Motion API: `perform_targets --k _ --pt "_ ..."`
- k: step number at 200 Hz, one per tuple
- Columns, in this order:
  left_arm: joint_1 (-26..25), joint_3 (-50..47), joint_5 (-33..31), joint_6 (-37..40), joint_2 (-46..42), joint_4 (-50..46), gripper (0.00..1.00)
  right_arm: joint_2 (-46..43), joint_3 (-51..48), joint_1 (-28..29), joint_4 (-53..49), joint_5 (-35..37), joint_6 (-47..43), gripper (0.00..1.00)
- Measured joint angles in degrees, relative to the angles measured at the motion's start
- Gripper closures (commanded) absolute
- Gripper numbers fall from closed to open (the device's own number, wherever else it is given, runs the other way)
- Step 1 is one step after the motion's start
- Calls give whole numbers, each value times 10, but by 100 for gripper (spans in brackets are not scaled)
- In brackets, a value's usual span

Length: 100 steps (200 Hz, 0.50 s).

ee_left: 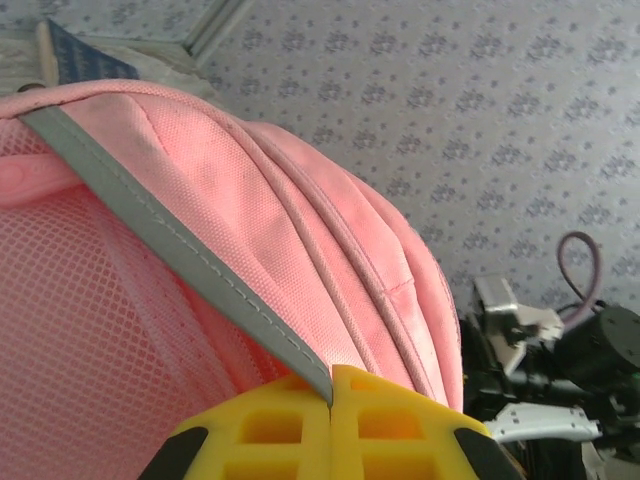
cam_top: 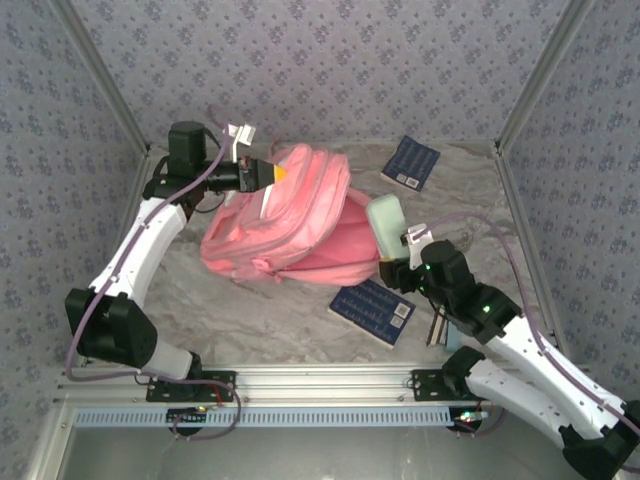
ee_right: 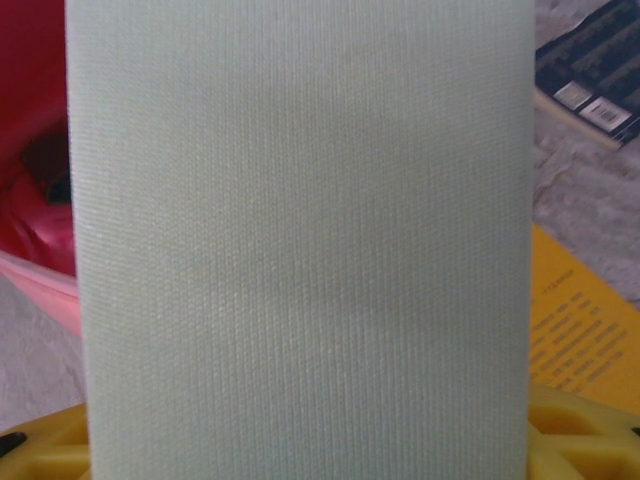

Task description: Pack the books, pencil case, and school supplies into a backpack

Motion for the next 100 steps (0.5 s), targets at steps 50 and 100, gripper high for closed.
perform_targets --k 50,100 --pt "0 -5 28 40 -6 3 100 150 61 4 -47 -52 -8 49" --pt "0 -11 38 43 -7 5 100 310 164 65 -51 -98 -36 51"
